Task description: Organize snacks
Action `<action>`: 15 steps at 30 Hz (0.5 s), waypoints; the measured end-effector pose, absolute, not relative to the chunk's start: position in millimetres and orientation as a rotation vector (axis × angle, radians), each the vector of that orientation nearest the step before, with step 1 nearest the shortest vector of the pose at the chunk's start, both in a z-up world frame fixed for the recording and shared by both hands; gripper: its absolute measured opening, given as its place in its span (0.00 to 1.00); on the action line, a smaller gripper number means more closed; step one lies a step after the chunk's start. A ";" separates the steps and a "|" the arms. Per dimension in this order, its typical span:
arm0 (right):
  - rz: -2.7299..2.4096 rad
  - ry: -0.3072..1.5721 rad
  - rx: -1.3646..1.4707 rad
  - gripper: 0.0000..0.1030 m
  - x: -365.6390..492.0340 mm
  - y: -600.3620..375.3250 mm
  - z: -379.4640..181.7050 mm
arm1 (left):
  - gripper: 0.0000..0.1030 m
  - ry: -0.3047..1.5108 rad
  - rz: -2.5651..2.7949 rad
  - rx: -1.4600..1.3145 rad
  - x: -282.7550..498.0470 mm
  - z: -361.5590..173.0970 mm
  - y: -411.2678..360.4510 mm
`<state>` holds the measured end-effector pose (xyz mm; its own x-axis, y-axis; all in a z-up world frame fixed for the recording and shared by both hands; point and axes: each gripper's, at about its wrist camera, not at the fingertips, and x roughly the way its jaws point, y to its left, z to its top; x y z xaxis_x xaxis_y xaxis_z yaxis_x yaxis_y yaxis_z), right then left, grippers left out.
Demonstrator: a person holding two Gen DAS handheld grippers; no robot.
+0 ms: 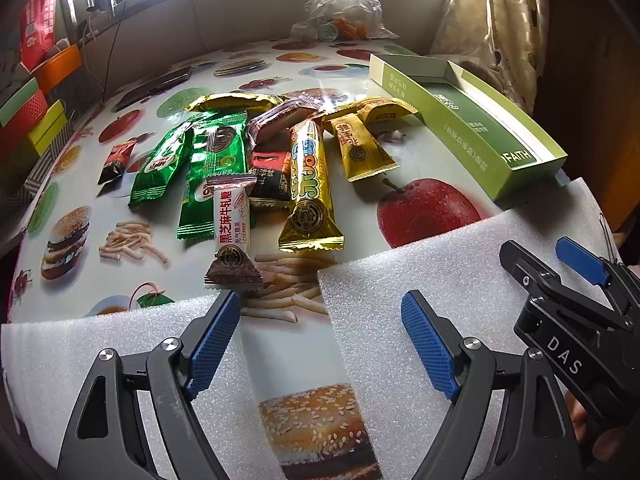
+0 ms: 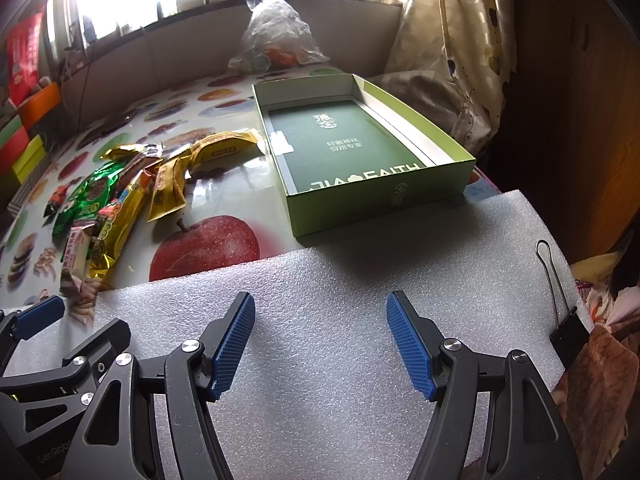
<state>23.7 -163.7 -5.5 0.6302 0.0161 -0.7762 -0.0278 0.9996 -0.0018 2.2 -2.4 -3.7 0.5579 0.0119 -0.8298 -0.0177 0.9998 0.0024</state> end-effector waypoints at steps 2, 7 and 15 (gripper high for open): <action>0.025 0.888 -0.013 0.67 23.6 -164.1 -5.8 | 0.81 0.978 0.017 -0.007 2.0 -4.1 -2.2; 0.026 0.887 -0.013 0.67 23.4 -163.9 -5.7 | 0.81 0.980 0.017 -0.007 2.8 -3.6 -2.2; 0.025 0.885 -0.013 0.67 24.0 -163.4 -6.4 | 0.81 0.980 0.017 -0.006 2.7 -2.7 -2.2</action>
